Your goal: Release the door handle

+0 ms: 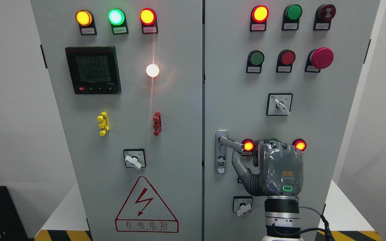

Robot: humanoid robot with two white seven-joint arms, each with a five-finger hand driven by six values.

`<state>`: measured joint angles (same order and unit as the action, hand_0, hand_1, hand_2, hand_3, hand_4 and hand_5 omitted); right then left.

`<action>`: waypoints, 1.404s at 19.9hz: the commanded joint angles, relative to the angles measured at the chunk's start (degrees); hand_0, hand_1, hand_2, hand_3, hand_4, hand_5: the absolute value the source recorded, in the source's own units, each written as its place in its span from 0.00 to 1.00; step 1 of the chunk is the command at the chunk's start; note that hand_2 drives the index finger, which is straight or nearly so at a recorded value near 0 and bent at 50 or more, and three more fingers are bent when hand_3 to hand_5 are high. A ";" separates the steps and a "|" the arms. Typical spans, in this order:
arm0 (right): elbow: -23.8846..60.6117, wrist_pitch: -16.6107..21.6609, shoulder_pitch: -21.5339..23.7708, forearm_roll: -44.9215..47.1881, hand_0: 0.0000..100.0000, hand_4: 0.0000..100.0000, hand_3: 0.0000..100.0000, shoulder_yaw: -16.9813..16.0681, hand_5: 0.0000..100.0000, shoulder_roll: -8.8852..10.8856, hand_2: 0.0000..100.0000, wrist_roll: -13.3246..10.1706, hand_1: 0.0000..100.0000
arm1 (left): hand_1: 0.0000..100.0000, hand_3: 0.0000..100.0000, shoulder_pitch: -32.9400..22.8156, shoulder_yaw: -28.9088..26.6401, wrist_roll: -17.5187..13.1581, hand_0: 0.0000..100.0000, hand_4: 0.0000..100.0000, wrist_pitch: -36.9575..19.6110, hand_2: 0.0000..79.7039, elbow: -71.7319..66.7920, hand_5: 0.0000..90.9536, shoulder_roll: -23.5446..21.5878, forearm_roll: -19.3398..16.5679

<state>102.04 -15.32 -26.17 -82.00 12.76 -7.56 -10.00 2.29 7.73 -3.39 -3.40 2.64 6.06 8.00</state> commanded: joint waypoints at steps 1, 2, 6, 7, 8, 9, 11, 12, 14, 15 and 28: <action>0.36 0.02 0.06 0.00 0.42 1.00 1.00 -0.01 1.00 0.00 0.96 -0.37 0.41 | 0.56 0.00 0.00 0.00 -0.03 0.12 0.00 -0.20 0.00 0.00 0.00 0.00 0.00; 0.36 0.02 0.06 0.00 0.42 1.00 1.00 -0.01 1.00 0.00 0.96 -0.37 0.41 | 0.56 0.00 0.00 0.00 -0.03 0.12 0.00 -0.20 0.00 0.00 0.00 0.00 0.00; 0.27 0.02 0.06 0.00 0.42 1.00 1.00 -0.01 1.00 0.09 0.96 -0.37 0.40 | 0.56 0.00 0.00 0.00 -0.03 0.12 0.00 -0.20 0.00 0.00 0.00 0.00 0.00; 0.36 0.02 0.06 0.00 0.42 1.00 1.00 -0.01 1.00 0.09 0.96 -0.37 0.41 | 0.56 0.00 0.00 0.00 -0.03 0.12 0.00 -0.20 0.00 0.00 0.00 0.00 0.00; 0.27 0.02 0.15 0.00 0.42 1.00 1.00 -0.01 1.00 0.09 0.96 -0.37 0.41 | 0.56 0.00 0.00 0.00 -0.03 0.12 0.00 -0.20 0.00 0.00 0.00 0.00 0.00; 0.27 0.02 0.15 0.00 0.42 1.00 1.00 -0.01 1.00 0.09 0.96 -0.37 0.41 | 0.56 0.00 0.00 0.00 -0.03 0.12 0.00 -0.20 0.00 0.00 0.00 0.00 0.00; 0.27 0.02 0.24 0.00 0.42 1.00 1.00 -0.01 1.00 0.09 0.96 -0.37 0.41 | 0.56 0.00 0.00 0.00 -0.03 0.12 0.00 -0.20 0.00 0.00 0.00 0.00 0.00; 0.27 0.02 0.33 0.00 0.42 1.00 1.00 -0.01 1.00 0.09 0.96 -0.37 0.41 | 0.56 0.00 0.00 0.00 -0.03 0.12 0.00 -0.20 0.00 0.00 0.00 0.00 0.00; 0.36 0.02 0.42 0.00 0.42 1.00 1.00 -0.01 1.00 0.18 0.95 -0.46 0.41 | 0.56 0.00 0.00 0.00 -0.03 0.12 0.00 -0.20 0.00 0.00 0.00 0.00 0.00; 0.36 0.02 0.50 0.00 0.42 1.00 1.00 -0.01 1.00 0.09 0.95 -0.37 0.40 | 0.56 0.00 0.00 0.00 -0.03 0.12 0.00 -0.20 0.00 0.00 0.00 0.00 0.00; 3.17 1.69 5.24 0.97 0.44 0.99 1.00 0.16 1.00 0.79 0.87 -2.21 0.40 | 0.56 0.00 0.00 0.00 -0.03 0.12 0.00 -0.20 0.00 0.00 0.00 0.00 0.00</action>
<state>103.31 -13.91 -23.14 -81.49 12.83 -7.25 -11.46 2.29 7.73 -3.40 -3.61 2.64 6.06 8.00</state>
